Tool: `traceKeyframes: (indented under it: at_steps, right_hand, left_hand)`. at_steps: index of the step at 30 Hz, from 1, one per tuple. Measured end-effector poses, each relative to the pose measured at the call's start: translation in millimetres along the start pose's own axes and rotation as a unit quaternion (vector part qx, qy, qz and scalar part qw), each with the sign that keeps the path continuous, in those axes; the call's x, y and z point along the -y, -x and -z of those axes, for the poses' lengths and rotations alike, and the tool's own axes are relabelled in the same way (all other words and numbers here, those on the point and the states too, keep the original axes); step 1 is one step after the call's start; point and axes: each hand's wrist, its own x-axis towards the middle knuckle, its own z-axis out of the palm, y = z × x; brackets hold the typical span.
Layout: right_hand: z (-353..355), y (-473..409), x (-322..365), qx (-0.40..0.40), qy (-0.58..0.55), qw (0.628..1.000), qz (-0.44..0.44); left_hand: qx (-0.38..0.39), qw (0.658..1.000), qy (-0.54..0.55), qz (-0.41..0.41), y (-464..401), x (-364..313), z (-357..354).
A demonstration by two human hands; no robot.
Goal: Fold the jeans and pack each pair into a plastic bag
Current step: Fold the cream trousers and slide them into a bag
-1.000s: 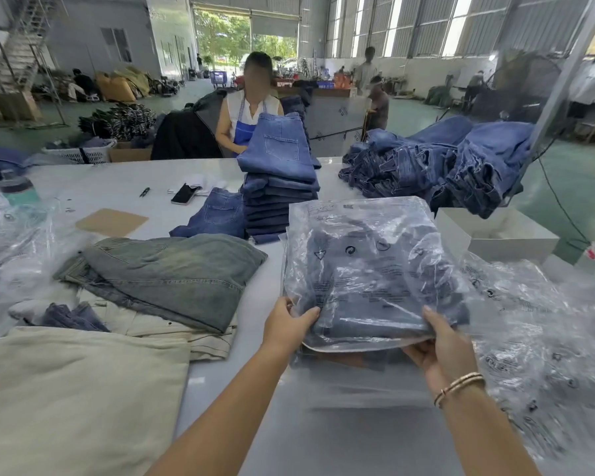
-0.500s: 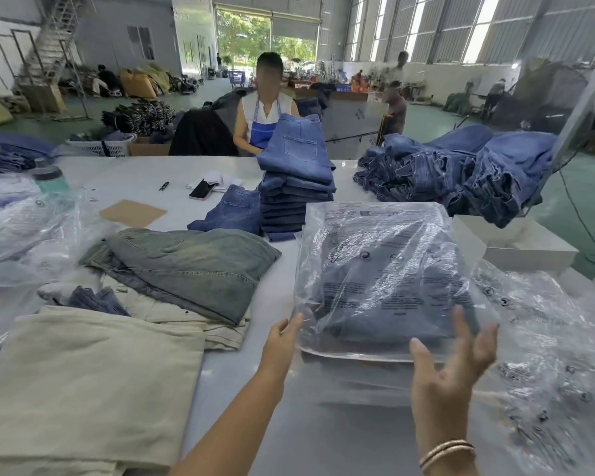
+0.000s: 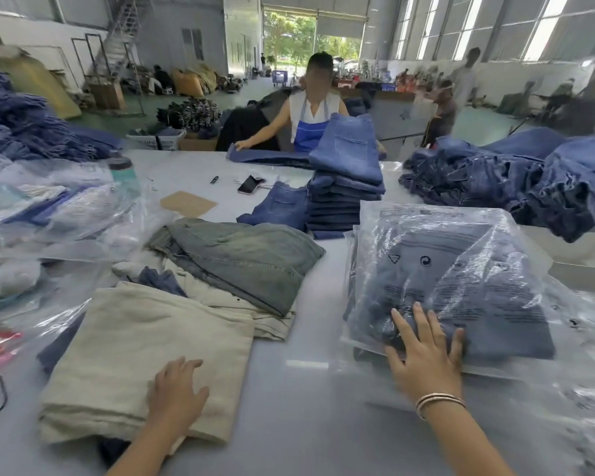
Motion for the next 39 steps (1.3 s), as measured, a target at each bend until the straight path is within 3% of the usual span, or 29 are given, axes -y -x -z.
traceKeyframes:
  at_steps: [3, 8, 10, 12, 13, 15, 18, 20, 24, 26, 28, 30, 31, 32, 33, 34, 35, 36, 39]
  right_hand:
    - [-2, -2, 0, -0.009, 0.018, 1.0, -0.016]
    - [2, -1, 18, -0.002, -0.002, 0.999, -0.033]
    - [0, 5, 33, -0.076, -0.073, 0.994, -0.022]
    - [-5, 18, 55, -0.169, -0.128, 0.976, 0.043]
    - [-8, 27, 71, -0.179, -0.141, 0.97, 0.083]
    - [-26, 47, 103, -0.103, -0.15, 0.972, 0.153]
    - [-68, 73, 144, 0.145, -0.169, 0.957, 0.183]
    - [-93, 85, 160, 0.262, -0.144, 0.938, 0.174]
    - [-115, 102, 178, 0.39, -0.18, 0.894, 0.131]
    - [-119, 105, 180, 0.433, -0.248, 0.865, 0.055]
    - [-129, 110, 180, 0.412, -0.326, 0.851, -0.01]
    - [-143, 121, 194, 0.407, -0.345, 0.846, 0.016]
    - [-156, 123, 199, 0.39, -0.337, 0.857, -0.011]
    - [-167, 122, 210, 0.356, -0.362, 0.855, -0.105]
    - [-170, 120, 221, 0.367, -0.379, 0.837, -0.147]
    - [-171, 121, 229, 0.403, -0.41, 0.81, -0.118]
    - [-169, 115, 242, 0.44, -0.448, 0.76, -0.166]
    - [-175, 112, 253, 0.442, -0.468, 0.737, -0.205]
    - [-169, 93, 273, 0.432, -0.489, 0.724, -0.225]
  left_hand:
    - [0.048, 0.998, -0.035, 0.035, -1, 51, 1]
    - [0.086, 0.991, -0.101, -0.025, 9, 73, -9]
    - [0.085, 0.983, -0.16, -0.016, 8, 68, -13]
    - [0.077, 0.976, -0.202, -0.013, 8, 61, -17]
    - [0.064, 0.975, -0.211, -0.016, 10, 57, -16]
    - [0.064, 0.974, -0.215, -0.019, 15, 46, -10]
    - [0.048, 0.976, -0.187, -0.102, 15, 46, -14]
    - [0.029, 0.977, -0.152, -0.15, 8, 50, -17]
    - [0.022, 0.976, -0.142, -0.162, -2, 54, -6]
    - [0.02, 0.972, -0.161, -0.169, -5, 53, -4]
    - [0.01, 0.968, -0.178, -0.176, -8, 51, -2]
    - [0.003, 0.969, -0.171, -0.176, -13, 48, 12]
    - [0.0, 0.976, -0.14, -0.166, -16, 48, 18]
    - [-0.016, 0.986, -0.087, -0.141, -23, 50, 23]
    - [-0.024, 0.993, -0.031, -0.116, -29, 52, 29]
    - [-0.025, 0.995, 0.028, -0.091, -34, 55, 33]
    - [-0.024, 0.994, 0.079, -0.065, -39, 57, 36]
    - [-0.033, 0.991, 0.123, -0.048, -43, 59, 39]
    - [-0.04, 0.966, 0.252, -0.028, -44, 65, 48]
